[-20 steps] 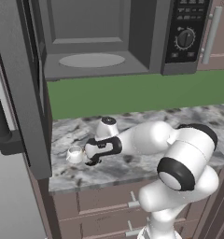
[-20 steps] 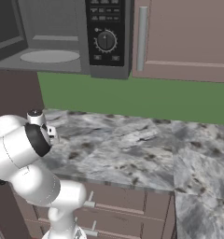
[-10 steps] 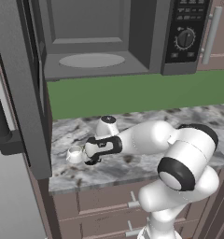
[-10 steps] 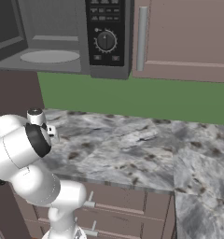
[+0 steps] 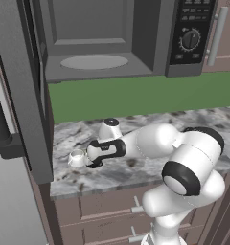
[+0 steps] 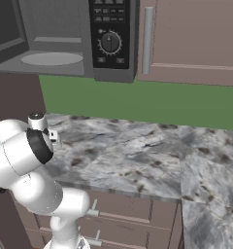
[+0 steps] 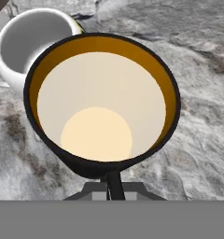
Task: Pick the mug from the counter and place it inside the microwave. Then close the microwave.
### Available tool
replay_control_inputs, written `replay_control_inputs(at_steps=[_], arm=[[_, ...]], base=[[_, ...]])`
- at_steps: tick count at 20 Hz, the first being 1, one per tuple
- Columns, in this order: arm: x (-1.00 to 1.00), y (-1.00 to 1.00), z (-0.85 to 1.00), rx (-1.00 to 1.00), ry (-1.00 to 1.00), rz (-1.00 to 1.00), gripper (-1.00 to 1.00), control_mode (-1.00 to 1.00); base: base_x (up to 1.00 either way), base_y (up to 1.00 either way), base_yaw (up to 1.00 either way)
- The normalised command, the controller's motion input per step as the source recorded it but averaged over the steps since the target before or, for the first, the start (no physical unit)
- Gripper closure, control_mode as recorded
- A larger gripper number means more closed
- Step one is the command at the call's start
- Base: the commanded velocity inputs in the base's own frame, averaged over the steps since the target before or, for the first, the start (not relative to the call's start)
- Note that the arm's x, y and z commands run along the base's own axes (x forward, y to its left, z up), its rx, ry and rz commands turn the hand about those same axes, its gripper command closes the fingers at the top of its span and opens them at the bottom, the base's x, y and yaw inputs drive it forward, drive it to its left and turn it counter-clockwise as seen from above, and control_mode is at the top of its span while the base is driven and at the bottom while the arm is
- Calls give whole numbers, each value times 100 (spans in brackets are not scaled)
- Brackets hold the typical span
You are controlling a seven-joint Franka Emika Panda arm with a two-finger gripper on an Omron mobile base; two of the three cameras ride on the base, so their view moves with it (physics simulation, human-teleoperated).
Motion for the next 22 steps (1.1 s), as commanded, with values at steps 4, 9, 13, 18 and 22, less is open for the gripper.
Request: replay_control_inputs(at_steps=[4,9,13,18,22], arm=[[0,0,0,0,0,0,100,-100],[-13,-2,17,0,-5,0,100,-100],[-59,-40,73,0,-20,0,100,-100],[-74,-45,89,0,-21,-7,100,-100],[-92,-19,81,5,-18,-16,100,-100]], base=[[0,0,0],[0,0,0],[0,0,0],[0,0,0],[0,0,0]])
